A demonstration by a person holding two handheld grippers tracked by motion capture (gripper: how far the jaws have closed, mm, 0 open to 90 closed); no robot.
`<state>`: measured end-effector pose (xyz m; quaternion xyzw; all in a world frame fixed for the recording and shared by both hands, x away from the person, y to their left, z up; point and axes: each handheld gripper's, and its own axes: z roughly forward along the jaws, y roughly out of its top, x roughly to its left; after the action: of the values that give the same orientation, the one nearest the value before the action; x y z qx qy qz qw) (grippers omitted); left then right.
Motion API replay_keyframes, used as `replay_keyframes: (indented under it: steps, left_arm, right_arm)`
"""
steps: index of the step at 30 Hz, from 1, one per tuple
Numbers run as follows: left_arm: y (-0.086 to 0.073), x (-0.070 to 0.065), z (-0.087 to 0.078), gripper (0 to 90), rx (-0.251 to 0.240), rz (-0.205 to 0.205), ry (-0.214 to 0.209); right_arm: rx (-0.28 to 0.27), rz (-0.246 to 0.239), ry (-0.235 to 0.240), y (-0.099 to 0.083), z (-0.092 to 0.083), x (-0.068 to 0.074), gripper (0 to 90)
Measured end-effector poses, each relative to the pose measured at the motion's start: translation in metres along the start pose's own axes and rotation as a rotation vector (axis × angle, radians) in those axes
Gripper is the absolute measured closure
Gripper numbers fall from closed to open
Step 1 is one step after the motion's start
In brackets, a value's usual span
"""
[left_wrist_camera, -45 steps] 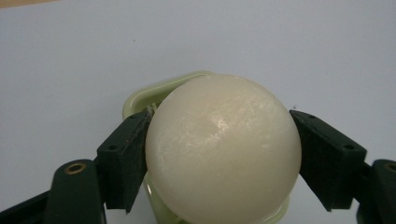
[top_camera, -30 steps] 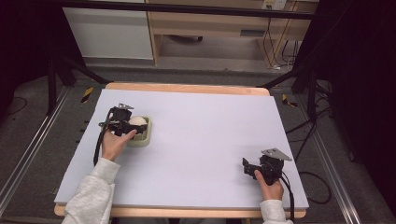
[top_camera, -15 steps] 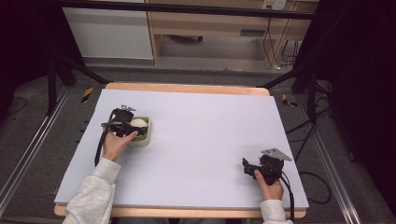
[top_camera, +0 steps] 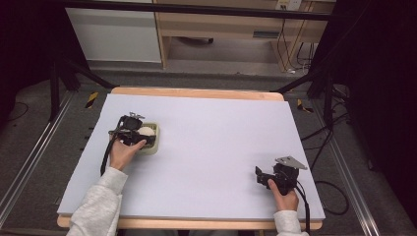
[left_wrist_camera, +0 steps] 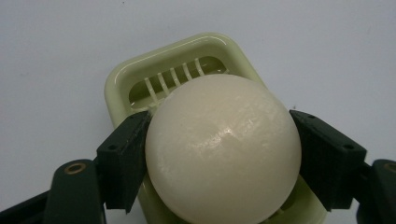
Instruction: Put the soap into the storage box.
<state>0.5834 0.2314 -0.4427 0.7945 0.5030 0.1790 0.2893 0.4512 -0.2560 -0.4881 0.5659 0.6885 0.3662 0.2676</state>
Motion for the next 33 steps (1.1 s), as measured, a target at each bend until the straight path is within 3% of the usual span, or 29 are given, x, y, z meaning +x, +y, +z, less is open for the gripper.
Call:
replay_keyframes:
  steps: [12, 24, 33]
  left_arm:
    - [0.000, -0.001, -0.003, 23.5, -0.016, -0.001, 0.010]
    - [0.000, -0.004, -0.025, 20.4, -0.085, -0.012, -0.006]
    - [-0.013, -0.009, -0.045, 18.5, -0.125, -0.007, -0.016]
  right_arm:
    - [-0.002, -0.003, 0.001, 0.000, 0.000, 0.000, 4.4]
    - [-0.005, -0.005, -0.005, 0.000, 0.000, 0.000, 4.4]
    - [-0.006, -0.006, -0.006, 0.000, 0.000, 0.000, 4.4]
